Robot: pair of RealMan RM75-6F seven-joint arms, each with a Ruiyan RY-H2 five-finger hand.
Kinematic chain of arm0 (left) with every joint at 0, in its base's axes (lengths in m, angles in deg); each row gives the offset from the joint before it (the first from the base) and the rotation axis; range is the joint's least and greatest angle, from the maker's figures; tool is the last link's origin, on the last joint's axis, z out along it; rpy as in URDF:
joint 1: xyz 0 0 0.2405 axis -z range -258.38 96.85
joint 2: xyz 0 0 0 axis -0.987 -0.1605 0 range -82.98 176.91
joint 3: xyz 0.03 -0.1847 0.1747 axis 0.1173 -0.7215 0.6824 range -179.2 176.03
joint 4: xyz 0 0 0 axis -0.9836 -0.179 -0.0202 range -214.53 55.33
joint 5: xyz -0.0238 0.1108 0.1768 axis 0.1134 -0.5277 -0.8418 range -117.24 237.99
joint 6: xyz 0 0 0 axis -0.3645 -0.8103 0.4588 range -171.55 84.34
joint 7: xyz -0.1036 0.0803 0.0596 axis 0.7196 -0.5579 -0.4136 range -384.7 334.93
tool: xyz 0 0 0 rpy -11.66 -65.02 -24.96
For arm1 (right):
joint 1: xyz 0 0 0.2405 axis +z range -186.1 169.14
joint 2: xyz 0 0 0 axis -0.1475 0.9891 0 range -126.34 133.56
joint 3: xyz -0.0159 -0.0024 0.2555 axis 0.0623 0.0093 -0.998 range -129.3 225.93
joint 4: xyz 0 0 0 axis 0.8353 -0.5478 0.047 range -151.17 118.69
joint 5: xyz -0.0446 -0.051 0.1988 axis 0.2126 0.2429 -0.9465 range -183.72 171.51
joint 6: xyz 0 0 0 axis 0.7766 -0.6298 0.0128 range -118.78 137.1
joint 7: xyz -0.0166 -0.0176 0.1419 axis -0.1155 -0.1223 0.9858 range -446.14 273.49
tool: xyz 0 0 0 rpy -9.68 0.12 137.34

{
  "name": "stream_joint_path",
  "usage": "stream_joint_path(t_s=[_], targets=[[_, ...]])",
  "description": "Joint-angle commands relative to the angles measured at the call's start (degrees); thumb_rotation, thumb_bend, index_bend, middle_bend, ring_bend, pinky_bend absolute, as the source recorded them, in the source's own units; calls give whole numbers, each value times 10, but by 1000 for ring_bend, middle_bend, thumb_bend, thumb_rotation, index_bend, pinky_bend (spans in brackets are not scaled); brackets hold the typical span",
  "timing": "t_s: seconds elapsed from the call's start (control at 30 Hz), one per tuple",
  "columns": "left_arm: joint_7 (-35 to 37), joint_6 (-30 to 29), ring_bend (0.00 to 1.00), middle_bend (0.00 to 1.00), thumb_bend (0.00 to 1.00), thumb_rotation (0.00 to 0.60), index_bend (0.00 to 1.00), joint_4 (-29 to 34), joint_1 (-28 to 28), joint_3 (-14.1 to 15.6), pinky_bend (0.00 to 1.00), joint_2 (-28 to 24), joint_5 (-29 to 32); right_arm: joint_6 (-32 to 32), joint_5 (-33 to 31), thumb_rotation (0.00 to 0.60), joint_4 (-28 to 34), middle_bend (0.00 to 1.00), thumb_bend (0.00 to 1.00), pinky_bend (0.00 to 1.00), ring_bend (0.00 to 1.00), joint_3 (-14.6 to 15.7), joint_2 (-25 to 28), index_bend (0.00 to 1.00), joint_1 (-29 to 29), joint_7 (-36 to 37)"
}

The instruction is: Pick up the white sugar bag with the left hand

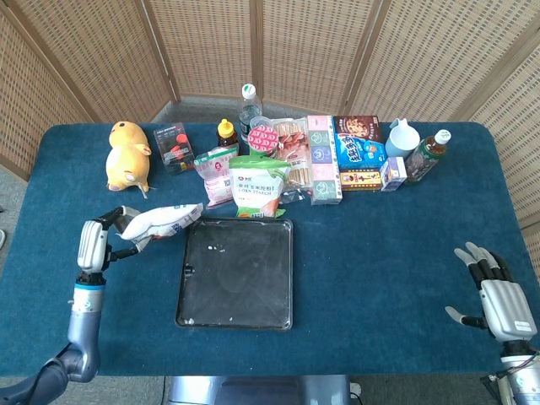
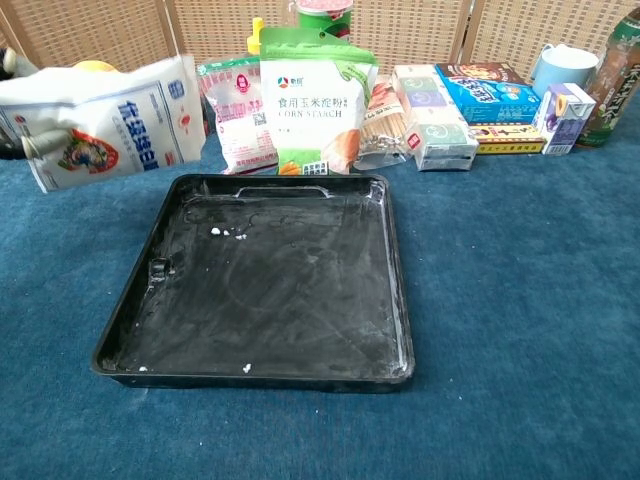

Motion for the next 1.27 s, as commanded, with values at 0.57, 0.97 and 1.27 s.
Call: stream_joint_path(t_s=[0.57, 0.97, 1.27], targets=[[122, -91, 49, 0, 0, 600, 0, 55, -28, 38, 151, -64, -57, -3, 5, 600, 3, 18, 0, 0, 13, 2, 1, 111, -1, 2], [-218, -45, 47, 0, 0, 600, 0, 358, -93, 96, 107, -315, -44, -18, 2, 600, 11, 18, 0, 0, 12, -3, 8, 112, -6, -10], [-373, 12, 24, 0, 0, 600, 7, 515, -129, 122, 107, -424, 24, -42, 0, 600, 11, 18, 0, 0, 13, -10, 10, 112, -15, -20]])
